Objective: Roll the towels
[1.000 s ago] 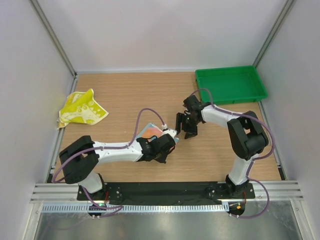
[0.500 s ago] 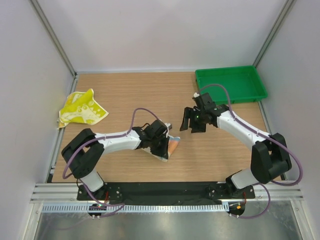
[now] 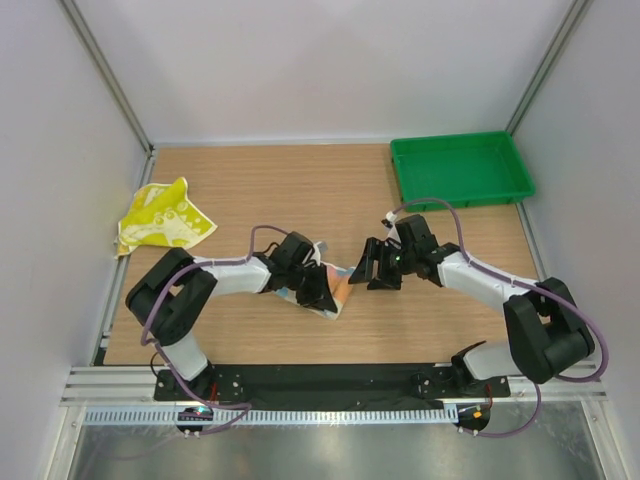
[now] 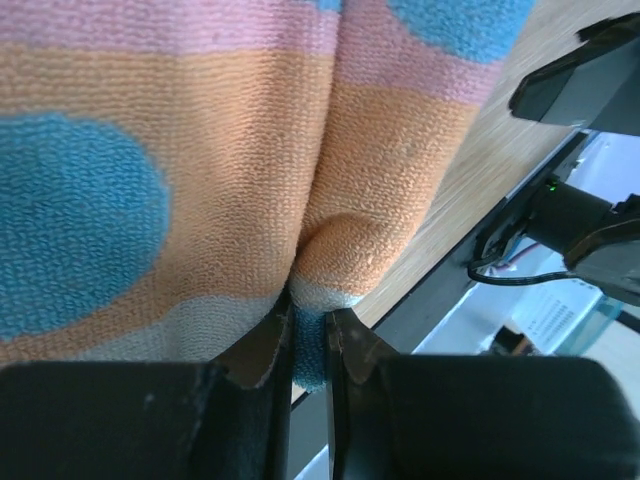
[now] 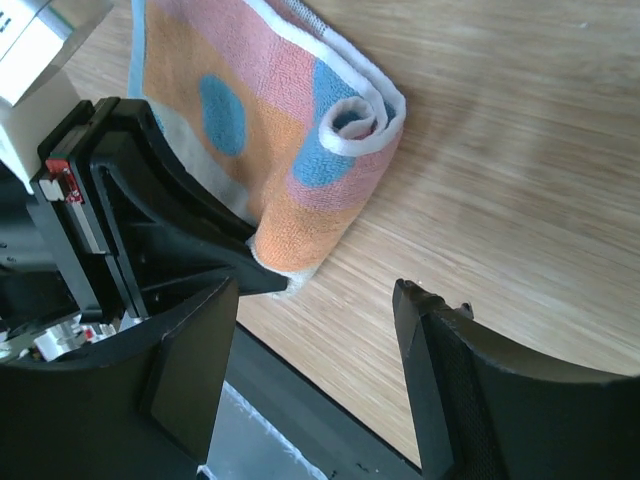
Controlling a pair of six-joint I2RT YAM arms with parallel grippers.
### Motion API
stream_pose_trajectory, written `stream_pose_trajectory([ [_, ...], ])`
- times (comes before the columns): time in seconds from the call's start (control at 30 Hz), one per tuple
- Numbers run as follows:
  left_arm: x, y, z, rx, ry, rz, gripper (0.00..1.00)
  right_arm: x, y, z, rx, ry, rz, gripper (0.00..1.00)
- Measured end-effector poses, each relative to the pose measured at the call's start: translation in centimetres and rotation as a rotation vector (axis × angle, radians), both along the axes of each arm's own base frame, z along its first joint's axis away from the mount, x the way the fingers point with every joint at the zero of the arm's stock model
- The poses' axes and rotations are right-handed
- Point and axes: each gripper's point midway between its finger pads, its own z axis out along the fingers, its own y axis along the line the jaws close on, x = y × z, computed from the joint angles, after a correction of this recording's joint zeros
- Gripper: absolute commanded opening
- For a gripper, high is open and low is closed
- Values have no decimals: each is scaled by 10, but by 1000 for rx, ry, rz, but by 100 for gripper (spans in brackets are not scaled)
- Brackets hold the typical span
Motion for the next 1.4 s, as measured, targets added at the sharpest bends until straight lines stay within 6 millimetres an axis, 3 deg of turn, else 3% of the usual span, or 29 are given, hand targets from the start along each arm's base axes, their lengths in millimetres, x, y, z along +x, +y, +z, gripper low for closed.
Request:
stream_pose_trajectory([
  [0.33, 4, 6, -7, -129, 134, 109, 0, 8, 18, -16, 122, 11, -26, 66],
  [0.63, 10, 14, -11, -188, 270, 179, 0, 13, 22, -21, 159, -17, -47, 64],
  [0.87, 18, 15, -12, -236, 326, 156, 0, 15, 24, -41, 140, -5, -54, 62],
  [0.97, 24, 14, -12, -262, 317, 137, 0, 15, 36, -42, 162, -24, -30, 61],
  [1.3, 30, 19, -10, -298, 308, 125, 1, 21, 60, -51, 206, -45, -11, 35],
  [1.4, 32, 21, -10, -296, 305, 130, 10, 23, 61, -53, 206, -46, -18, 30],
])
